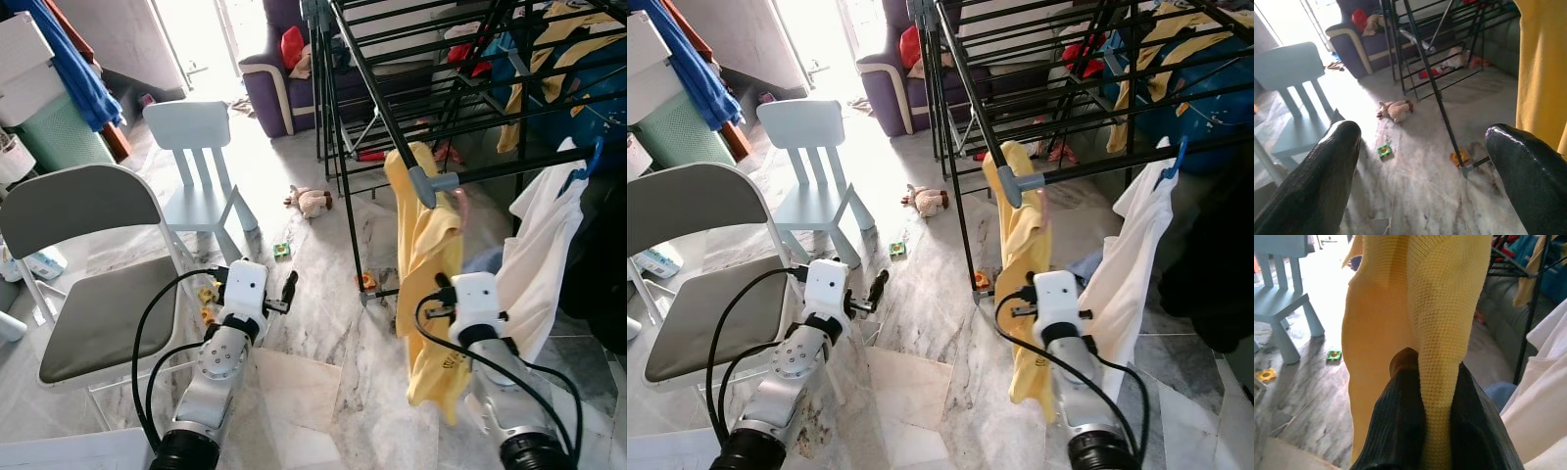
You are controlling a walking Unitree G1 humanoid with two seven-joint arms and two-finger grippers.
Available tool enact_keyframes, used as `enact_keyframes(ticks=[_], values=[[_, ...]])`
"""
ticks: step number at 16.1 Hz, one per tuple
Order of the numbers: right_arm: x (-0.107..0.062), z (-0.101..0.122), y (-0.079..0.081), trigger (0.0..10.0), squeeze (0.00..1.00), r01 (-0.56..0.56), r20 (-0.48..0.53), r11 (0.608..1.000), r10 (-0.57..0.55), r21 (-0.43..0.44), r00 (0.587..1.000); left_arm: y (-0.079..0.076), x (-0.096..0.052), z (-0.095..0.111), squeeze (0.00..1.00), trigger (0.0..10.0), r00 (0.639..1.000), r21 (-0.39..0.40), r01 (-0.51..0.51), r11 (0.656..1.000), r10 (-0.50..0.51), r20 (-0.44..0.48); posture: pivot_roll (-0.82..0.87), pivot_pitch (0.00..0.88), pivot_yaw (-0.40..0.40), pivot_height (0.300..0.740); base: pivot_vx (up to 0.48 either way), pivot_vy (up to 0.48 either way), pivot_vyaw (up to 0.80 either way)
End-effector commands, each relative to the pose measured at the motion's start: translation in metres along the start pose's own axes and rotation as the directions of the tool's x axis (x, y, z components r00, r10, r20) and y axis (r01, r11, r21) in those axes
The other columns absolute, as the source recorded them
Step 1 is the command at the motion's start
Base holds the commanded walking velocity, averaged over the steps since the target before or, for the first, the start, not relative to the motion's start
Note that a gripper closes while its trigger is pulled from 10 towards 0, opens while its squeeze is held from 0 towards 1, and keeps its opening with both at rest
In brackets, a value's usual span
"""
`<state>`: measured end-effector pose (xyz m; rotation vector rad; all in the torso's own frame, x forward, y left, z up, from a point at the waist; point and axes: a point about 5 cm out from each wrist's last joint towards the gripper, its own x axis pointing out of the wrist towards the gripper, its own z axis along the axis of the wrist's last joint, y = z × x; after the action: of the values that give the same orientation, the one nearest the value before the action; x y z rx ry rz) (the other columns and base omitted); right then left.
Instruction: Hang hanger
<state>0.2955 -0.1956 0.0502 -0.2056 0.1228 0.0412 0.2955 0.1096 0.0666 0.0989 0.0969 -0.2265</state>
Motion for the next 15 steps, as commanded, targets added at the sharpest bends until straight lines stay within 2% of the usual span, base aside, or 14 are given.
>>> enact_keyframes(ticks=[1, 8, 15], values=[[0.0072, 0.0186, 0.006, 10.0, 0.0, -0.018, 0.072, 1.0, 0.019, -0.013, 0.997, 0.0067, 0.001, 0.0005, 0.0, 10.0, 1.0, 0.013, -0.023, 1.0, 0.023, 0.004, -0.16, 0.0, 0.158, 0.74, 0.0, 0.0, 0.0], [0.0092, 0.0203, 0.0038, 10.0, 0.0, -0.018, 0.065, 1.0, 0.019, -0.015, 0.998, 0.0066, 0.0025, 0.0006, 0.0, 10.0, 1.0, 0.018, -0.027, 0.999, 0.027, 0.01, -0.16, 0.0, 0.158, 0.74, 0.0, 0.0, 0.0], [0.0112, 0.0214, 0.0053, 10.0, 0.0, -0.023, 0.062, 1.0, 0.023, -0.013, 0.998, 0.0066, 0.0042, 0.001, 0.0, 10.0, 1.0, 0.02, -0.027, 0.999, 0.026, 0.012, -0.16, 0.0, 0.159, 0.74, -0.245, 0.0, 0.0]])
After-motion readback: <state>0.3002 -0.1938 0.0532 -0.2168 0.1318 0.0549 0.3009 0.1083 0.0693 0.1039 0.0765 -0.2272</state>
